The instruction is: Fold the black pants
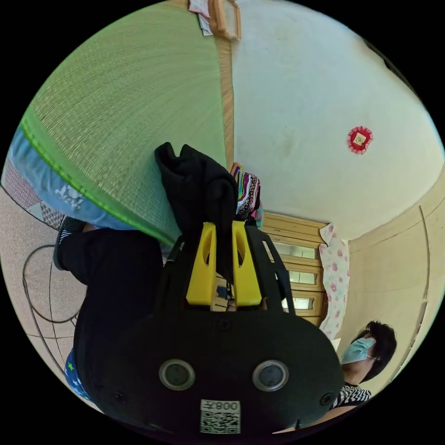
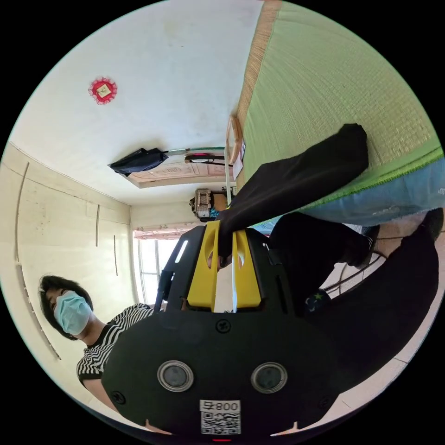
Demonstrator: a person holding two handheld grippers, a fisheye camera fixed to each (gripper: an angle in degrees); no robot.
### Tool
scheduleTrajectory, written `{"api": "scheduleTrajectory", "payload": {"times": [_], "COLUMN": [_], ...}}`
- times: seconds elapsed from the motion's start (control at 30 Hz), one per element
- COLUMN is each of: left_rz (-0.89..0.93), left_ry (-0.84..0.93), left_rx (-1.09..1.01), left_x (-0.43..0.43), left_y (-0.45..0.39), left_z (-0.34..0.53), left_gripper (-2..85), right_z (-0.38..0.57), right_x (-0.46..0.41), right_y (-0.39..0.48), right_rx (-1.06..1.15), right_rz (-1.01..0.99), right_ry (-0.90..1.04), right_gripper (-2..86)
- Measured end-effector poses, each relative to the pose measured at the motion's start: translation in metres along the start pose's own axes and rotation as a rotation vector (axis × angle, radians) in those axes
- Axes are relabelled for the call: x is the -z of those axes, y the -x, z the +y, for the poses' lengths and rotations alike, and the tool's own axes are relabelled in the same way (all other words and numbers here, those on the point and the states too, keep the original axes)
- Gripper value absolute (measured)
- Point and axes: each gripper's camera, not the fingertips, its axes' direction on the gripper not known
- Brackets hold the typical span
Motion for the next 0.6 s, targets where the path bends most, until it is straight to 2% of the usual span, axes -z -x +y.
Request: {"api": "scheduleTrajectory", "payload": {"times": [0.17, 0.37, 0.6], "left_rz": [-0.029, 0.008, 0.238], "left_ry": [0.081, 0.220, 0.402], "left_rx": [-0.093, -0.217, -0.510], "left_x": [-0.075, -0.209, -0.406], "left_y": [-0.080, -0.196, -0.396], "left_z": [-0.012, -0.026, -0.009], "left_gripper": [6.0, 5.8, 5.9], "right_z": [-0.003, -0.015, -0.001], "right_x": [0.060, 0.169, 0.329], "right_y": [0.020, 0.065, 0.183], "right_rx": [0.079, 0.204, 0.521], "right_rz": [-0.007, 0.023, 0.165], "right_ry": [-0.073, -0.215, -0.475], "right_gripper": [1.0, 0.5, 0.3]}}
